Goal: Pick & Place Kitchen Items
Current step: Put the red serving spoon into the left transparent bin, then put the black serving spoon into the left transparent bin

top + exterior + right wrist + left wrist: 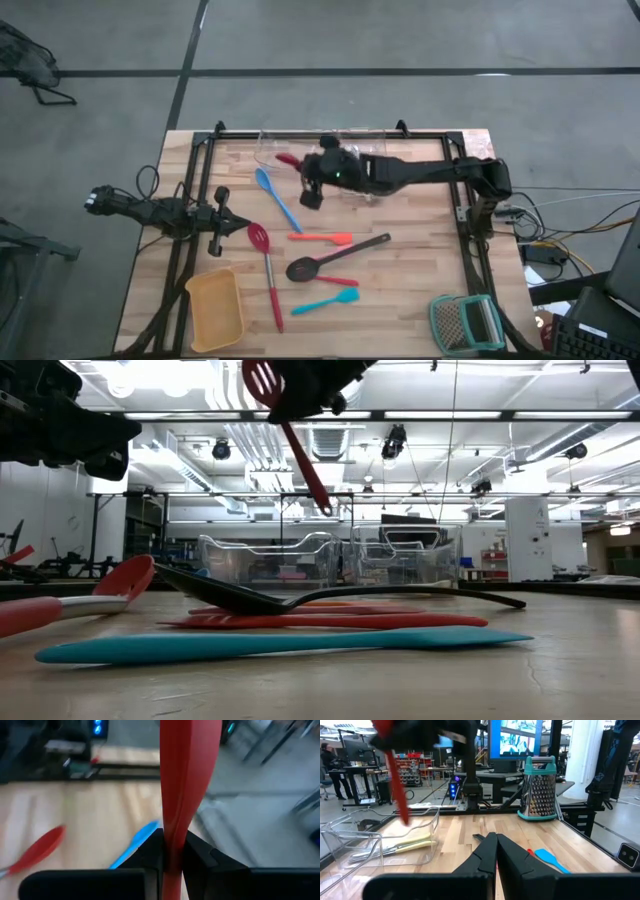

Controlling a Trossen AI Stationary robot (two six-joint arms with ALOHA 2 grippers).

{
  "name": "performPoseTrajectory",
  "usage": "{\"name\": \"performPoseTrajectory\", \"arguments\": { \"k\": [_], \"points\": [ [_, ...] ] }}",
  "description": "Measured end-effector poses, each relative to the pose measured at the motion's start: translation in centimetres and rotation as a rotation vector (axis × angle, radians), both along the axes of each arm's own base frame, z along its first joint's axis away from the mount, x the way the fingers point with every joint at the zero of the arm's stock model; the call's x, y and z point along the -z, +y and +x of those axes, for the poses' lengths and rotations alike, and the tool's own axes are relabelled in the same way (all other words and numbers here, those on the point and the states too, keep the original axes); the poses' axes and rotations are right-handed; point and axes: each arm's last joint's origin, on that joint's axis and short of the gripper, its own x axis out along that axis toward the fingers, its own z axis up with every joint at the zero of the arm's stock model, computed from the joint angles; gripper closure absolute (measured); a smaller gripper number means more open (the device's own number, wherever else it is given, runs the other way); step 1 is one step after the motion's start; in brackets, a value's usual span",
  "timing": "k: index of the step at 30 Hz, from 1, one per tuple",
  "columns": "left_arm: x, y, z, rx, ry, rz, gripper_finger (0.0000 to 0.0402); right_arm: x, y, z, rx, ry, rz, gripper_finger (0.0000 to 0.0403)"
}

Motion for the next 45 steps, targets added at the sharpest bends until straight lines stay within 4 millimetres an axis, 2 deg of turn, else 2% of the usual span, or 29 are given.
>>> {"name": "performPoseTrajectory", "arguments": {
  "k": [3, 6, 10, 14, 18, 22, 26, 30, 36, 45],
  "points": [
    [0.0, 0.0, 0.0, 0.000, 0.000, 0.000, 0.0390, -0.2, -1.9, 0.5, 0.005, -0.038, -0.095, 0.0366],
    [0.0, 0.0, 0.0, 0.000, 0.000, 0.000, 0.0390, 0.7, -4.1, 1.1, 0.023, -0.021, -0.170, 0.0356],
    [0.0, 0.0, 0.0, 0.000, -0.001, 0.000, 0.0390, 3.4, -7.4, 2.1, 0.078, 0.014, -0.188, 0.0346],
    [0.0, 0.0, 0.0, 0.000, 0.000, 0.000, 0.0390, 6.6, -10.5, 3.4, 0.124, 0.101, -0.184, 0.0360],
    [0.0, 0.0, 0.0, 0.000, 0.000, 0.000, 0.0390, 8.8, -12.4, 4.8, 0.140, 0.185, -0.196, 0.0366],
    [0.0, 0.0, 0.0, 0.000, 0.000, 0.000, 0.0390, 10.5, -13.1, 6.0, 0.233, 0.307, -0.234, 0.0351],
    [0.0, 0.0, 0.0, 0.000, 0.000, 0.000, 0.0390, 11.7, -13.6, 6.9, 0.227, 0.419, -0.218, 0.0340],
    [0.0, 0.0, 0.0, 0.000, 0.000, 0.000, 0.0390, 12.4, -13.6, 7.5, 0.211, 0.503, -0.200, 0.0349],
    [0.0, 0.0, 0.0, 0.000, 0.000, 0.000, 0.0390, 12.0, -13.5, 8.0, 0.206, 0.507, -0.198, 0.0347],
    [0.0, 0.0, 0.0, 0.000, 0.000, 0.000, 0.0390, 11.3, -13.5, 8.1, 0.210, 0.486, -0.202, 0.0272]
  ]
}}
